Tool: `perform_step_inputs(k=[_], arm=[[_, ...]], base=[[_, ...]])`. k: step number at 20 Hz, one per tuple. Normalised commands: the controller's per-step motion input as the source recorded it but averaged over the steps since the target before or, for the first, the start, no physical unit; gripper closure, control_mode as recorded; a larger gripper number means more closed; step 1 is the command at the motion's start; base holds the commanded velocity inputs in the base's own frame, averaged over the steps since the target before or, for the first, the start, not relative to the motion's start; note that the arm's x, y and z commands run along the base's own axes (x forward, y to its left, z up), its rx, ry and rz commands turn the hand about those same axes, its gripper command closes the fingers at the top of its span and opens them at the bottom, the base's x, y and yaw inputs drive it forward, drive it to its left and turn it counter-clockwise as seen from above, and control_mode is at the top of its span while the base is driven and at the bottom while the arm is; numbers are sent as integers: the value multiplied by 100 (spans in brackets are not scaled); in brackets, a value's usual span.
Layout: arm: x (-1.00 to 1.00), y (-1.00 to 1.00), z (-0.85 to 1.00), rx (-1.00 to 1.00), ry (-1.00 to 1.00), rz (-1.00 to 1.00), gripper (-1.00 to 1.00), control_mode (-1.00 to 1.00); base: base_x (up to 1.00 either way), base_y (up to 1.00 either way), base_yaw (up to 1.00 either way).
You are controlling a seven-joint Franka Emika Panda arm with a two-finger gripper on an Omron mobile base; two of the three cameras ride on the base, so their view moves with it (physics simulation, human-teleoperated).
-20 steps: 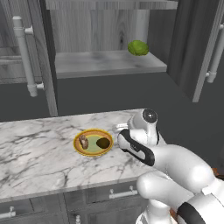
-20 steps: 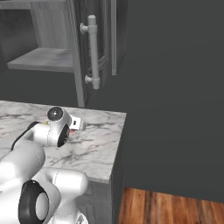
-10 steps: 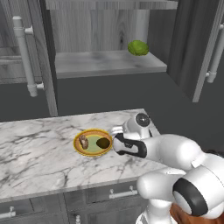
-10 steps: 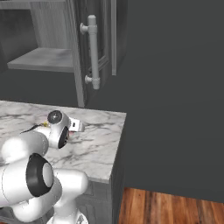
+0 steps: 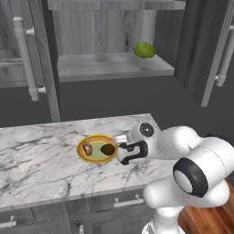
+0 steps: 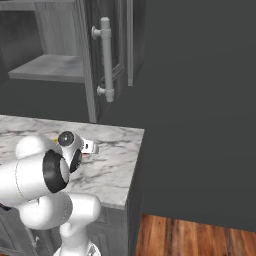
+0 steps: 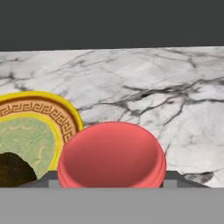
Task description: Pick the avocado and bread from the counter and place them on the plate. Then pick the jam from the cabinet and place it next to the plate. Lastly close the cabinet door.
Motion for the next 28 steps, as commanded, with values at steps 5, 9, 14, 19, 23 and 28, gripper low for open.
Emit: perform_step_inputs(k=[5, 9, 14, 19, 23, 28], arm=[[0, -29, -53, 1, -5, 0, 100, -100], [0, -4, -60, 0, -6, 0, 100, -100], [0, 0, -62, 0, -7, 0, -100, -100], [0, -2, -58, 0, -6, 0, -100, -100], [0, -1, -13, 0, -1, 0, -100, -100], [-34, 0, 0, 0, 0, 0, -100, -100]], base=[[0, 0, 0], [0, 0, 0], [0, 0, 0], [0, 0, 0], [0, 0, 0], [0, 0, 0]])
